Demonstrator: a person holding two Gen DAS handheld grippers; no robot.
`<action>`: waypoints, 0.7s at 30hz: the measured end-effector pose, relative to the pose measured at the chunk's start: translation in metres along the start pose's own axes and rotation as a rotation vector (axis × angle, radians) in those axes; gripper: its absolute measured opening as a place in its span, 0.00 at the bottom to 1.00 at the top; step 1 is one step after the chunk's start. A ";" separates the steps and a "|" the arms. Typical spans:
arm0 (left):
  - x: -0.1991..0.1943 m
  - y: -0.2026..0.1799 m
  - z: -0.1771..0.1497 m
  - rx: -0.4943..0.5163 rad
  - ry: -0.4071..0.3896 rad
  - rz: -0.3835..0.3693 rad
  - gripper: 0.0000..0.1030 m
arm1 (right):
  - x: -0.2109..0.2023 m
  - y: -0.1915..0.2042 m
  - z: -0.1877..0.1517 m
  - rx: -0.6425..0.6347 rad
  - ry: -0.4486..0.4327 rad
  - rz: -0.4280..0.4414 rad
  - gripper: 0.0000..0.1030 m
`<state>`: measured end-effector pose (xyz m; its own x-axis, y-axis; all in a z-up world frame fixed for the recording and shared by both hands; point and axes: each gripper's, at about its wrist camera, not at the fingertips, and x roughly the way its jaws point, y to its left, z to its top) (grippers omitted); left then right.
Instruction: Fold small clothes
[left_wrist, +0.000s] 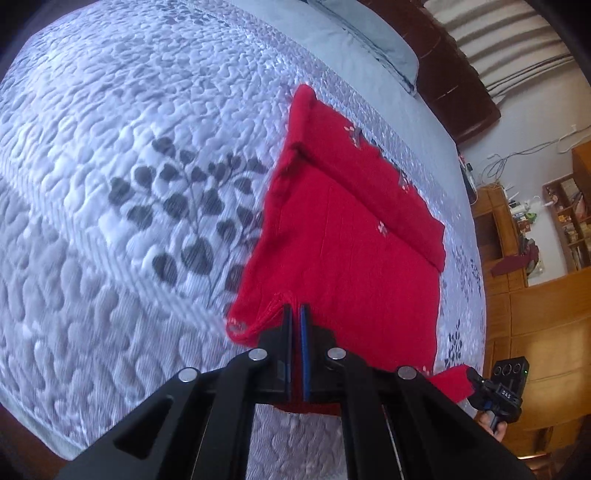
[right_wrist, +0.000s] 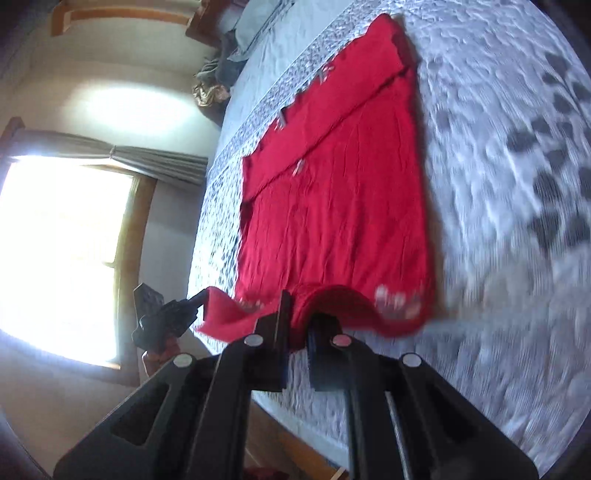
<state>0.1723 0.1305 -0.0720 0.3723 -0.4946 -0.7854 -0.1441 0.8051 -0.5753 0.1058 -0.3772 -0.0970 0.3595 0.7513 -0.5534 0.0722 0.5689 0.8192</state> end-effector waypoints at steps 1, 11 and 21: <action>0.010 -0.004 0.005 0.005 -0.005 0.013 0.03 | 0.003 -0.003 0.013 0.010 0.000 -0.010 0.06; 0.080 0.008 0.072 -0.014 0.021 0.157 0.23 | 0.049 -0.042 0.108 0.063 0.015 -0.191 0.30; 0.066 -0.028 0.078 0.321 -0.018 0.303 0.34 | 0.042 -0.019 0.115 -0.168 0.079 -0.284 0.37</action>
<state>0.2725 0.1014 -0.0897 0.3738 -0.2167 -0.9018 0.0418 0.9753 -0.2171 0.2268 -0.3952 -0.1182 0.2728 0.5753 -0.7711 0.0026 0.8011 0.5985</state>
